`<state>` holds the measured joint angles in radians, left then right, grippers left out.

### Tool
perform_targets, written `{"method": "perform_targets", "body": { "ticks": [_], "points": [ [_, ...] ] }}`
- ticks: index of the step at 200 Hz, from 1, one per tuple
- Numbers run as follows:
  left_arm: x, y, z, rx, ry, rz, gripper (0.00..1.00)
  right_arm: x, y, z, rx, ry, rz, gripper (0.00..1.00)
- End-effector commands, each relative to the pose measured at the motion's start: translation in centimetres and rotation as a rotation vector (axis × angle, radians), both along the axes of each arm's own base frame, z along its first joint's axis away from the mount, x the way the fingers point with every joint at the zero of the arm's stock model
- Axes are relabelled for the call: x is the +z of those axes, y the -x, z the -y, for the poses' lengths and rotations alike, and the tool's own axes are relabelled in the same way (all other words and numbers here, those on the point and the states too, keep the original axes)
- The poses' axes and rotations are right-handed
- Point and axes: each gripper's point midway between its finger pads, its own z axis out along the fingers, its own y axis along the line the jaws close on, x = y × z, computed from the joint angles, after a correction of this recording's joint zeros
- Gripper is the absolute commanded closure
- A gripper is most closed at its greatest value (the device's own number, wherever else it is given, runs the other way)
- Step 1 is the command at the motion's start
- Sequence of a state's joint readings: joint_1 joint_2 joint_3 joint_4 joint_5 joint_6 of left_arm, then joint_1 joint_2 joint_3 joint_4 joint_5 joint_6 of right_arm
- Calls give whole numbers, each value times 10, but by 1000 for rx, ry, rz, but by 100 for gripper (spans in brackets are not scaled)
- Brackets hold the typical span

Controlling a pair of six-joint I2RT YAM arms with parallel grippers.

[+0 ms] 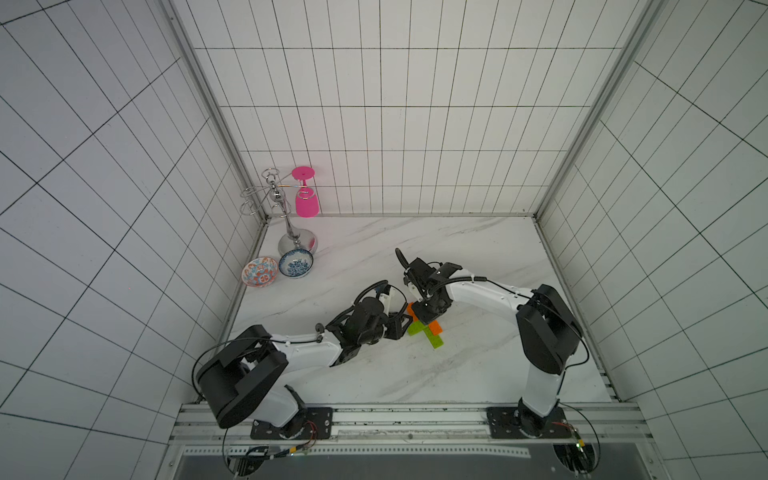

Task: Assemble a small pinwheel with lego
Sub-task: Assemble the lego brick with the lego brick.

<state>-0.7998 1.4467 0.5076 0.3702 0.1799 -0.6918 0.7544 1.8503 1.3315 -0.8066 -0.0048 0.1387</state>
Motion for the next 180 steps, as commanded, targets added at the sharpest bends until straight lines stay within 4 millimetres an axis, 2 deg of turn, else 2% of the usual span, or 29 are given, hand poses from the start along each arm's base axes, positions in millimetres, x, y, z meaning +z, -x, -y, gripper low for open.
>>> {"method": "perform_targets", "body": {
  "ticks": [1, 61, 180],
  "points": [
    [6, -1, -2, 15, 8, 21, 63, 18, -12, -7, -33, -30, 62, 85],
    [3, 0, -4, 19, 2, 15, 63, 22, -11, -8, -42, -38, 58, 85],
    [5, -1, -2, 14, 5, 16, 63, 4, -14, -13, -59, -34, 32, 85]
  ]
}}
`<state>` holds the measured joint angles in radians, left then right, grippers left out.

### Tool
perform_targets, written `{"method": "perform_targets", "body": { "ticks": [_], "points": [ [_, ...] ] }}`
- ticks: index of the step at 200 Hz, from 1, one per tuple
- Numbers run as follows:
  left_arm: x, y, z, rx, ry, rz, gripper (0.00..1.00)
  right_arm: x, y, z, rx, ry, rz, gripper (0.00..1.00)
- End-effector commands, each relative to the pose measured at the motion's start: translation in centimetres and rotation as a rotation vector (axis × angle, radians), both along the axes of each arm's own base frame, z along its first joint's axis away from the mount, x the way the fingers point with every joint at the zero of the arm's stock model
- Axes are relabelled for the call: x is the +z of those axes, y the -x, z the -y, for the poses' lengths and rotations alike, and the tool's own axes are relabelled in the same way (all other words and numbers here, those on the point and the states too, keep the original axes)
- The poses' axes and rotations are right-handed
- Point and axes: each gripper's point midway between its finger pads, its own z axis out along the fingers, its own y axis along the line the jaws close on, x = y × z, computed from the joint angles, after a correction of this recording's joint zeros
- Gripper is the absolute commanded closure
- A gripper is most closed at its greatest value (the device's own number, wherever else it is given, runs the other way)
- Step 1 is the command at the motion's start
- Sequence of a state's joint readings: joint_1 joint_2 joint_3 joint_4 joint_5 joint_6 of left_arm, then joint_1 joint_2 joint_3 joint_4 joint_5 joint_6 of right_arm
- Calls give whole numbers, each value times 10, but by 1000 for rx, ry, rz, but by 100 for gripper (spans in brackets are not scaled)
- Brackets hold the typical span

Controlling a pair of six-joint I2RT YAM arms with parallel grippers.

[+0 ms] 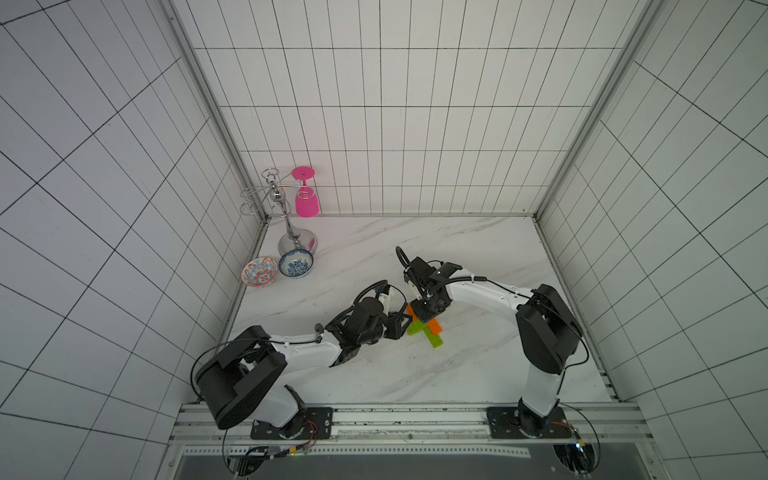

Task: Assemble a small pinwheel with lego
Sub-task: Assemble the lego brick with the lego brick.

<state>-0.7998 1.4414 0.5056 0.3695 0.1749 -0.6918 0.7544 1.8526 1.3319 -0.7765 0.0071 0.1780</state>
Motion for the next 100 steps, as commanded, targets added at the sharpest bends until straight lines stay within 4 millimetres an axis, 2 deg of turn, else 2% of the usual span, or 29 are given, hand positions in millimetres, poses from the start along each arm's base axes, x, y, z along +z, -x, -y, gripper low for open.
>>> {"method": "perform_targets", "body": {
  "ticks": [1, 42, 100],
  "points": [
    [4, -1, -1, 9, 5, 13, 63, 3, -7, -10, -19, -17, 7, 85],
    [4, -2, -3, 15, -3, 14, 63, -8, 3, -8, -18, -4, -42, 85],
    [4, -3, -6, 23, -4, 13, 63, -26, 4, 12, -71, 109, -37, 88]
  ]
}}
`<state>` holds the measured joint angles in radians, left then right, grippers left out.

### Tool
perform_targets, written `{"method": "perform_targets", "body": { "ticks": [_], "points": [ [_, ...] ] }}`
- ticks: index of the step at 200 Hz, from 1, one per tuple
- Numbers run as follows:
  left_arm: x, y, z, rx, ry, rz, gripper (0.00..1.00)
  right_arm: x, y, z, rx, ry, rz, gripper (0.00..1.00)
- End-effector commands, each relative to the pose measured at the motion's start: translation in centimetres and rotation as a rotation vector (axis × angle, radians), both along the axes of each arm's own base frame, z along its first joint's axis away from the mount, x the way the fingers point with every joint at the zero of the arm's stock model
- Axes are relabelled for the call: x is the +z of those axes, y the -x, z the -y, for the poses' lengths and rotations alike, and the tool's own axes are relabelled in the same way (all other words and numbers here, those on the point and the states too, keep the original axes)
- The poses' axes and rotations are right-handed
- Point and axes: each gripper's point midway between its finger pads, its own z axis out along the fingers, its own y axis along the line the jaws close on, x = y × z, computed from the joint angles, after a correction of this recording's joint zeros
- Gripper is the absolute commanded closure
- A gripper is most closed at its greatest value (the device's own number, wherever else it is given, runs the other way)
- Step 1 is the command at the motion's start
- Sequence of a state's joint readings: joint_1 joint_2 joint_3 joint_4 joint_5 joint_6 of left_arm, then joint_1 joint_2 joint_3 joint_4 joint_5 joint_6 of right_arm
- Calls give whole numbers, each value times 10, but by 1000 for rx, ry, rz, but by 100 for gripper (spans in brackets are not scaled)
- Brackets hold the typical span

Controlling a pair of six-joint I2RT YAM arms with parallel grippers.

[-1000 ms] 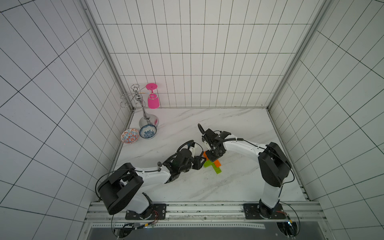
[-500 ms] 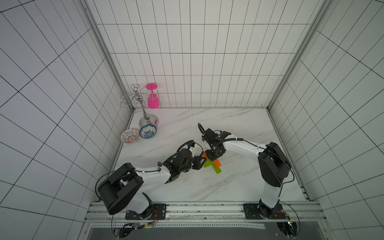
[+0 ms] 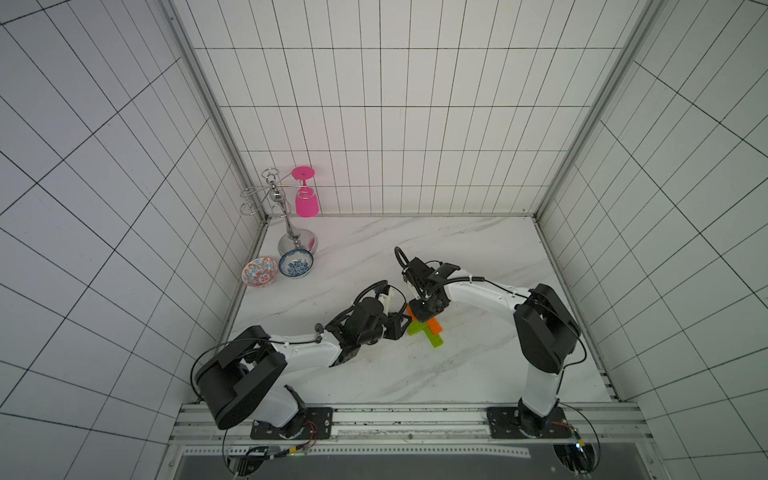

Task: Assemble a small pinwheel with lego
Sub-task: Assemble the lego brick with the lego brick.

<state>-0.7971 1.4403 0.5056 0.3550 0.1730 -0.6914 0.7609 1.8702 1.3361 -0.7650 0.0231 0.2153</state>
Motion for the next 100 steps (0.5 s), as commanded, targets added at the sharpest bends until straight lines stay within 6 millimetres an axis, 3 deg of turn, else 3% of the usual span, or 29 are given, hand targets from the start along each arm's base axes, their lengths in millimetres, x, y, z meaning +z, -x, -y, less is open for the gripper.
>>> {"method": "perform_targets", "body": {
  "ticks": [1, 100],
  "points": [
    [7, -4, -4, 20, 7, 23, 63, -22, 7, 14, -39, 102, -45, 88],
    [4, -7, -19, 51, 2, 16, 63, -50, 26, 15, -24, 99, -140, 88]
  ]
}}
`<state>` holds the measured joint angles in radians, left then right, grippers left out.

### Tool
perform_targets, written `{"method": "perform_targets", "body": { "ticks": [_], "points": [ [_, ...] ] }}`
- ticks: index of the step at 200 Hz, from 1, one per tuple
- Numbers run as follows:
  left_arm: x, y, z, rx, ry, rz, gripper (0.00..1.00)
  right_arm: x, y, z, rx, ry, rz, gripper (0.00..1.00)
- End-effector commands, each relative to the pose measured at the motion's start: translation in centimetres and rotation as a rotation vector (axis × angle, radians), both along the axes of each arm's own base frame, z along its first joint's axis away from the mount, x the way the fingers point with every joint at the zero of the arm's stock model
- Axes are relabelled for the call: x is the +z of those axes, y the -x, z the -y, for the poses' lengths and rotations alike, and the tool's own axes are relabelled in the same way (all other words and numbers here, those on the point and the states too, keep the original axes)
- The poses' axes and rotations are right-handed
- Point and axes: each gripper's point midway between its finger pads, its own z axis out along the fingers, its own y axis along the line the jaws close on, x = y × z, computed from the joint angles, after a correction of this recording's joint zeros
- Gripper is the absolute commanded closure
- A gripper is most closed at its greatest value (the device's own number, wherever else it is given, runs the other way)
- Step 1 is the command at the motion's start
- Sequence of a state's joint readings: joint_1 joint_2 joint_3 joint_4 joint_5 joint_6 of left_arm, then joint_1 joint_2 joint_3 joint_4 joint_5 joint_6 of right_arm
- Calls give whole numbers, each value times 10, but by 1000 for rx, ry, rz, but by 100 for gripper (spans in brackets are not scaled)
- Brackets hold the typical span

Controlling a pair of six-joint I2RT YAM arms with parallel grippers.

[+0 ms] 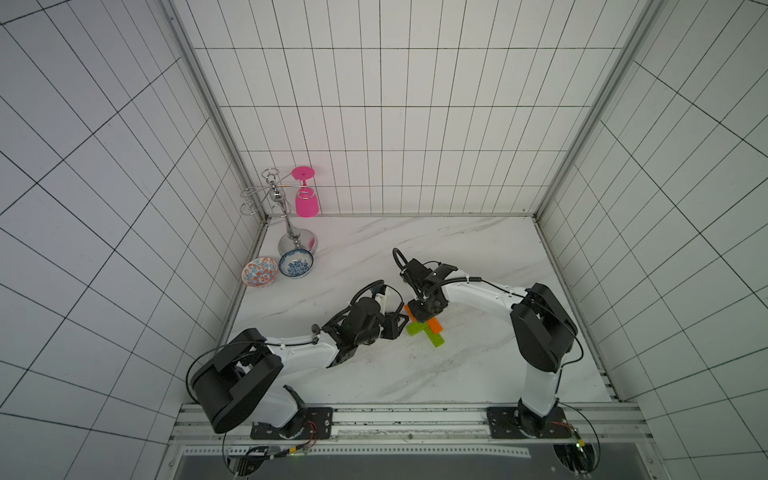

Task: Assemble a small pinwheel with lego
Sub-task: Assemble the lego brick with the lego brick, then reset both arms

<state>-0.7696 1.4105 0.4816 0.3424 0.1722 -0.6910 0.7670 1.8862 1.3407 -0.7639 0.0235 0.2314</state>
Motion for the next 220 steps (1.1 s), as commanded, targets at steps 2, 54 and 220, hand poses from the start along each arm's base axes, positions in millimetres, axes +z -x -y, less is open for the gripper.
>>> {"method": "perform_targets", "body": {
  "ticks": [2, 54, 220],
  "points": [
    [5, -4, -7, 24, 5, 19, 63, -45, 25, 17, -14, 92, -129, 88],
    [12, -5, -7, 25, 15, 30, 63, -3, 2, 0, -21, 16, -39, 75],
    [100, -31, -93, 328, -214, 334, 2, 163, -34, 39, -166, -317, 592, 1]
  ]
}}
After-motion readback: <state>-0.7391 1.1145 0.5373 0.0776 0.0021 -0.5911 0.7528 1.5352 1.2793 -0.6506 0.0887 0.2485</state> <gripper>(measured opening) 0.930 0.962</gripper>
